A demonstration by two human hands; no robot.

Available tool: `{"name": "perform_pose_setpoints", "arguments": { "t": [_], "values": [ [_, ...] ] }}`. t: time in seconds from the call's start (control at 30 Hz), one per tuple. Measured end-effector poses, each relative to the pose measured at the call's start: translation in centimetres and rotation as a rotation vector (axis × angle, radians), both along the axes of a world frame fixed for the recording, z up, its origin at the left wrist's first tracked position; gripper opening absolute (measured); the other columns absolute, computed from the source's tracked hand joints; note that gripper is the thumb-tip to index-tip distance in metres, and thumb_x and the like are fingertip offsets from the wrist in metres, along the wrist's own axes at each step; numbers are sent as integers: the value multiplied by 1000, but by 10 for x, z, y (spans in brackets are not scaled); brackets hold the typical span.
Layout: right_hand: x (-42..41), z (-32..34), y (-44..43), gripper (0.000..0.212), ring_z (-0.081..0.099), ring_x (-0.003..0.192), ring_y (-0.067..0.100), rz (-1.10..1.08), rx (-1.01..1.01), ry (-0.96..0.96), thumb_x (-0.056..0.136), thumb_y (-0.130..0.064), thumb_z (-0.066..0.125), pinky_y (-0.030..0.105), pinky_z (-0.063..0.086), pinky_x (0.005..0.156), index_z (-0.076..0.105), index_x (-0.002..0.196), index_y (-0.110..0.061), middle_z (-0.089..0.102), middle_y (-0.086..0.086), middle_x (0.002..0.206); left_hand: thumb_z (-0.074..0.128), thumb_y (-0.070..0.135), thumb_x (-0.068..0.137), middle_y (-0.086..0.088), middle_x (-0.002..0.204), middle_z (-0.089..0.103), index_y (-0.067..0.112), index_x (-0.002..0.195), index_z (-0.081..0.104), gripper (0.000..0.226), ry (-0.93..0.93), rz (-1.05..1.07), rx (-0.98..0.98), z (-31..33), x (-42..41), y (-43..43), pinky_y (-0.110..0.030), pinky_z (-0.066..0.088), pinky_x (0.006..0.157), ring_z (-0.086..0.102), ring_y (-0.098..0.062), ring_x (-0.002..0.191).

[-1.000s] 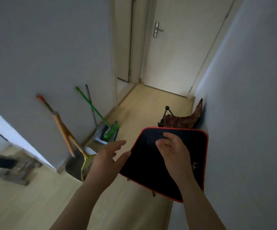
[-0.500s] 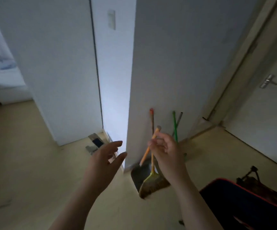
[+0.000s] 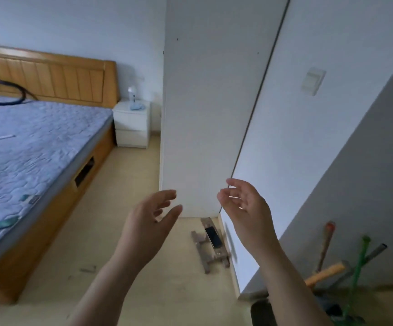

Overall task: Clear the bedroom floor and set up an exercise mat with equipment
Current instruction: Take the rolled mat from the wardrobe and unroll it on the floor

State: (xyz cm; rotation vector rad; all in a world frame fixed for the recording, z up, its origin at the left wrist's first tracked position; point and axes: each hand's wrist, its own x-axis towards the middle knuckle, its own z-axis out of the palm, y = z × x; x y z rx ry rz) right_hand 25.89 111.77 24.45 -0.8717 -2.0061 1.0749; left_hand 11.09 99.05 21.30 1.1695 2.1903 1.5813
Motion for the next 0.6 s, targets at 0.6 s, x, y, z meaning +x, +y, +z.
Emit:
{"name": "perform_pose_setpoints", "arguments": {
  "t": [0.6],
  "values": [
    [-350,133,126,33,63,91,-6,251,232,341,89,-25,66,5,47,76,60,121,-21,68,-9,107,68,29,85,21,100,66,28,109,65,25,302,240,226,147,-330,90,1,44,75,59,13,95]
  ]
}}
